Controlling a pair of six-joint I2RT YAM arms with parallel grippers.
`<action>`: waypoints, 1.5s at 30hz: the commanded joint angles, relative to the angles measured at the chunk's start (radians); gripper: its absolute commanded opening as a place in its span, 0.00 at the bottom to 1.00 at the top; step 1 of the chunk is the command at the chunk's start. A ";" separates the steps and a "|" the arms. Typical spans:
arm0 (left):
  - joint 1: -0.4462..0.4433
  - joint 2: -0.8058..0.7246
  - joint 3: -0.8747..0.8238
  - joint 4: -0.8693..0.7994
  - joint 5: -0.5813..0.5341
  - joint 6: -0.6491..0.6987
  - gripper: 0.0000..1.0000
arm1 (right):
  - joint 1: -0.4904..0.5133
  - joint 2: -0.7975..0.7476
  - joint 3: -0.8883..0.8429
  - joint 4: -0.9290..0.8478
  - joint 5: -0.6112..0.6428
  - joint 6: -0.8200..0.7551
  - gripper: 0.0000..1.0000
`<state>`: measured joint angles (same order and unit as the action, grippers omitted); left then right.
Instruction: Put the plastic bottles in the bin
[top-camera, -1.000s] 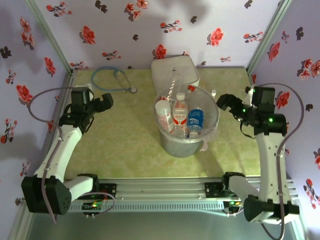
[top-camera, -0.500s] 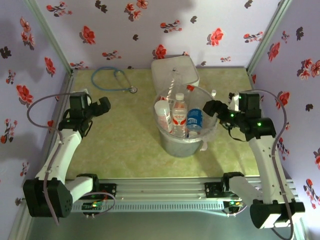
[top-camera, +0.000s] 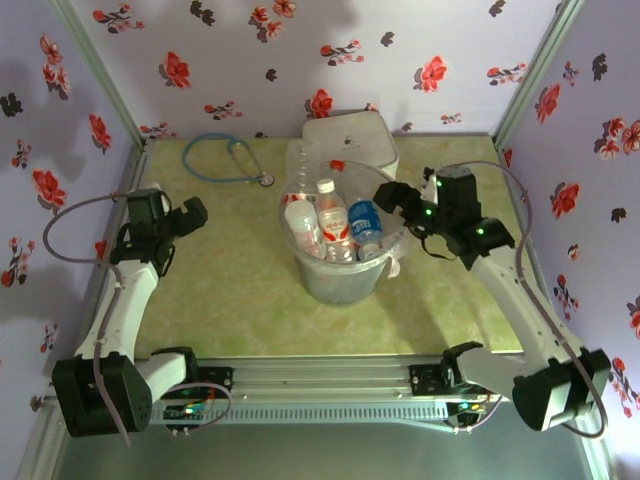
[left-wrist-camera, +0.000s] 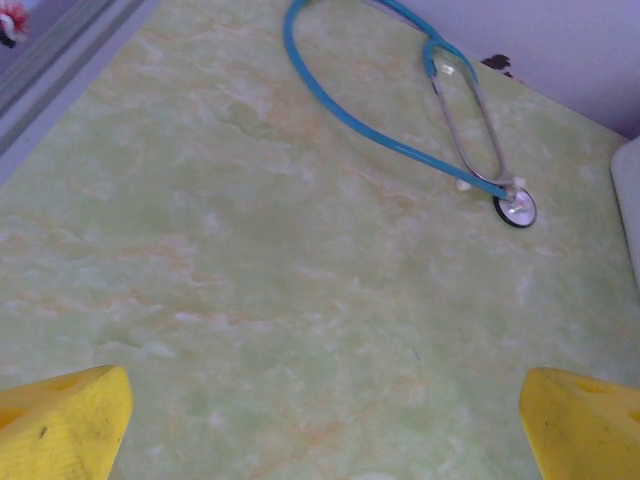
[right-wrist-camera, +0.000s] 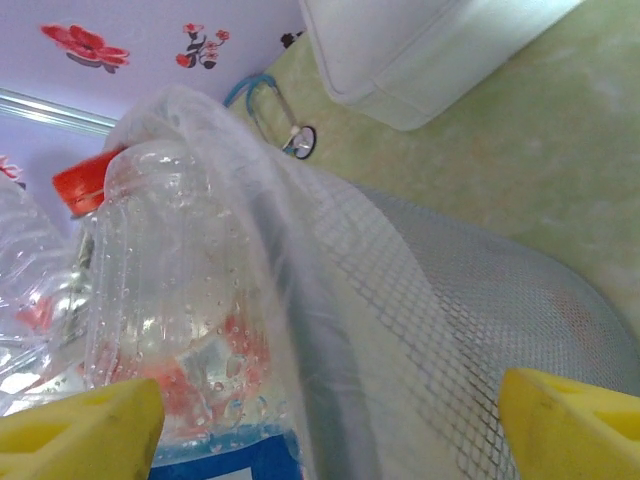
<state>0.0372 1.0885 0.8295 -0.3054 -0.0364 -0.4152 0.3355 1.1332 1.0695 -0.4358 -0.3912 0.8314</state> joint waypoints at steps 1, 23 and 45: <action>0.037 -0.019 -0.025 0.033 -0.039 0.017 1.00 | 0.054 0.098 0.021 0.157 0.026 0.057 0.88; 0.084 0.080 -0.243 0.401 -0.163 0.085 1.00 | -0.135 0.046 0.085 -0.024 0.497 -0.391 0.99; 0.075 0.366 -0.334 0.912 -0.094 0.236 1.00 | -0.206 0.265 -0.639 1.065 0.965 -0.780 0.99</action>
<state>0.1143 1.4399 0.4648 0.5556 -0.1482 -0.2207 0.1287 1.3525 0.4496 0.4179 0.5289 0.1020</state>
